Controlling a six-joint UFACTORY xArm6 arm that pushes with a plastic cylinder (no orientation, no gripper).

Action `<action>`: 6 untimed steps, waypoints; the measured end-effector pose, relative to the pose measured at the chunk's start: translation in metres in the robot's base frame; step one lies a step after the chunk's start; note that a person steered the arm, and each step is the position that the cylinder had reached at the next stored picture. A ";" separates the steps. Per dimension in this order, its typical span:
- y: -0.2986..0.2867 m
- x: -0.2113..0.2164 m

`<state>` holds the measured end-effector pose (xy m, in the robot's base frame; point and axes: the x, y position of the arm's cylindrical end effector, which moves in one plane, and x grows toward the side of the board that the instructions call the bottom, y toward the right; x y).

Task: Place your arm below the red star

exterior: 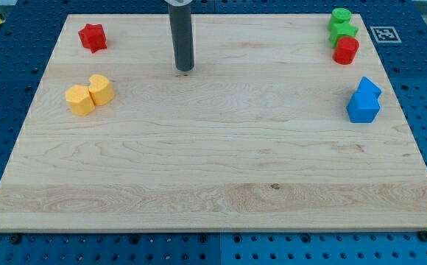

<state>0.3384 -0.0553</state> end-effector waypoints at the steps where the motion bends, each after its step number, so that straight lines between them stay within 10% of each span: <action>1: 0.000 0.000; 6: -0.245 -0.076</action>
